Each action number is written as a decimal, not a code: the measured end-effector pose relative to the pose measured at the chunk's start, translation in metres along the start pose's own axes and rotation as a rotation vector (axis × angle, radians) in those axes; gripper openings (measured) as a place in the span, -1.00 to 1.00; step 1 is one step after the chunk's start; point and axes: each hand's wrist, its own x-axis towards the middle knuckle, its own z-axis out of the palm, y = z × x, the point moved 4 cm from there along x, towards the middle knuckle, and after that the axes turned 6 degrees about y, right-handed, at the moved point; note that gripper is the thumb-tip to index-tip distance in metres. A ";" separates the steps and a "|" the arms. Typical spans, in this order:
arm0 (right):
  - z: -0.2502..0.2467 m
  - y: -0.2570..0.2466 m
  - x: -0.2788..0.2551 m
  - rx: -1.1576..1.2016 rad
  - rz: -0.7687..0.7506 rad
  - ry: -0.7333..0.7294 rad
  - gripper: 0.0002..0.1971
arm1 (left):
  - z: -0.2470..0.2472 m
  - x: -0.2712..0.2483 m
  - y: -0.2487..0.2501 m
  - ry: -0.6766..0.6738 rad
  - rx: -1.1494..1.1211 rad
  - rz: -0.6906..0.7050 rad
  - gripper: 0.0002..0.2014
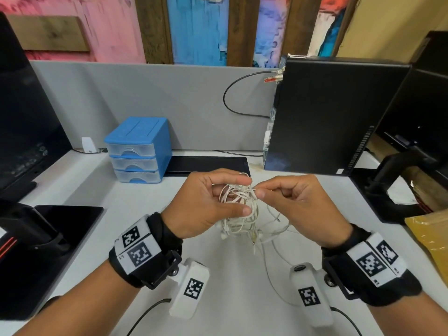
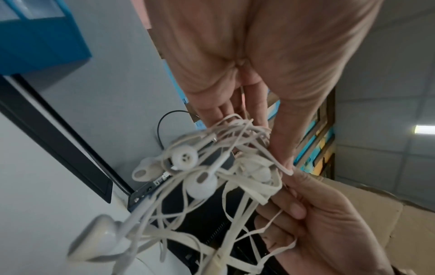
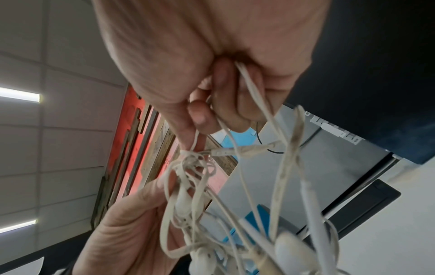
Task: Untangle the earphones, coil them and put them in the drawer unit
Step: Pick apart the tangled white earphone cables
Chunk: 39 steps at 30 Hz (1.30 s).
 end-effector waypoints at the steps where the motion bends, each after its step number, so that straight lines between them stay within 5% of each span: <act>1: 0.000 0.000 0.000 -0.008 -0.002 -0.006 -0.82 | 0.000 -0.001 0.000 -0.006 0.023 0.019 -0.52; 5: 0.001 0.006 0.001 -0.050 -0.002 -0.027 -0.91 | 0.002 -0.003 0.000 -0.041 0.093 0.086 -0.48; 11: -0.003 0.012 0.005 -0.028 0.040 0.053 -0.89 | -0.001 0.001 0.002 0.018 0.092 0.102 -0.77; 16: -0.001 0.009 0.004 -0.009 0.058 0.075 -0.90 | -0.005 0.004 0.001 0.070 0.199 0.139 -0.82; 24: 0.006 0.008 0.000 0.018 0.094 0.024 -0.87 | -0.005 0.002 0.000 0.074 0.128 0.037 -0.58; 34: 0.002 0.000 0.001 0.258 0.160 0.079 -0.78 | 0.006 -0.004 -0.006 -0.076 0.262 -0.115 -0.31; 39: -0.007 -0.002 0.003 0.190 0.110 0.096 -0.78 | -0.003 0.001 0.003 0.009 0.117 -0.046 -0.69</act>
